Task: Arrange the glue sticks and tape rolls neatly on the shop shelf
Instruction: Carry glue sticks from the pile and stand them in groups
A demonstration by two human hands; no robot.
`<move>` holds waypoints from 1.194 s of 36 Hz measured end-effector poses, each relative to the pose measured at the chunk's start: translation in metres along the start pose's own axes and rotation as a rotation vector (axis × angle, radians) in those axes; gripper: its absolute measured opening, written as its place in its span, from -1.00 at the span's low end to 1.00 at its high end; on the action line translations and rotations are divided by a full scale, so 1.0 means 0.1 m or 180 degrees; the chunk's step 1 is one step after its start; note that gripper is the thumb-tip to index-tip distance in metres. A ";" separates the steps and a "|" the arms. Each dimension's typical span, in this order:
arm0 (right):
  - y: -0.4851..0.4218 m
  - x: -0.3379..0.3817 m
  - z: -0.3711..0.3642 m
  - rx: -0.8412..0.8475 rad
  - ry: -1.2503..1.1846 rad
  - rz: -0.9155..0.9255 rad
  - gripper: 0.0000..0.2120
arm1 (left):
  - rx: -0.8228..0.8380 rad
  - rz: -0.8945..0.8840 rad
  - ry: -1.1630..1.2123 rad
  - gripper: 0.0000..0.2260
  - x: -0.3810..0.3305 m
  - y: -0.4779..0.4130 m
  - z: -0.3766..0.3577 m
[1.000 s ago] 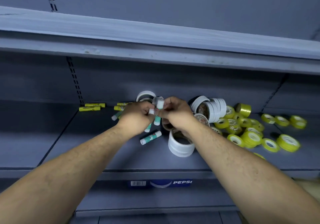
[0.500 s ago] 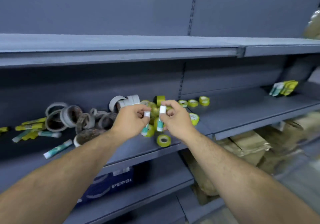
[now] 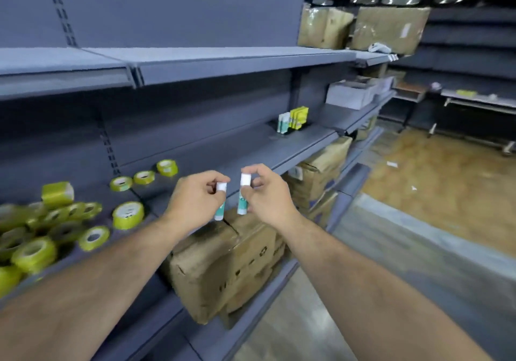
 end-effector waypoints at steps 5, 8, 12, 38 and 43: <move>-0.42 -0.45 0.49 -0.0253 0.0012 -0.0204 -0.66 | 0.0225 -0.0120 0.0018 -0.76 -0.16 -0.54 -0.75; -0.75 -0.69 0.78 -0.0380 0.0062 -0.0321 -0.65 | 0.0319 -0.0265 0.0095 -0.78 -0.30 -0.89 -1.18; -1.16 -0.89 1.17 -0.0534 0.0106 -0.0445 -0.76 | 0.0524 -0.0302 0.0224 -0.77 -0.46 -1.38 -1.73; -4.00 -2.51 2.66 -0.0010 -0.0143 -0.0333 -0.72 | 0.0134 -0.0163 -0.0281 -0.78 -0.96 -3.59 -4.06; -4.55 -2.70 2.55 0.0251 -0.0218 -0.0211 -0.69 | 0.0030 -0.0019 -0.0487 -0.74 -0.84 -3.93 -4.18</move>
Point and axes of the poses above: each hand's wrist, its own y-axis away from the middle knuckle, its own z-axis out of the back of the hand, x = y × z, the point moved 4 cm from there along -y, towards the middle knuckle, and after that the axes turned 2 degrees about -x, right-handed, at the moved point
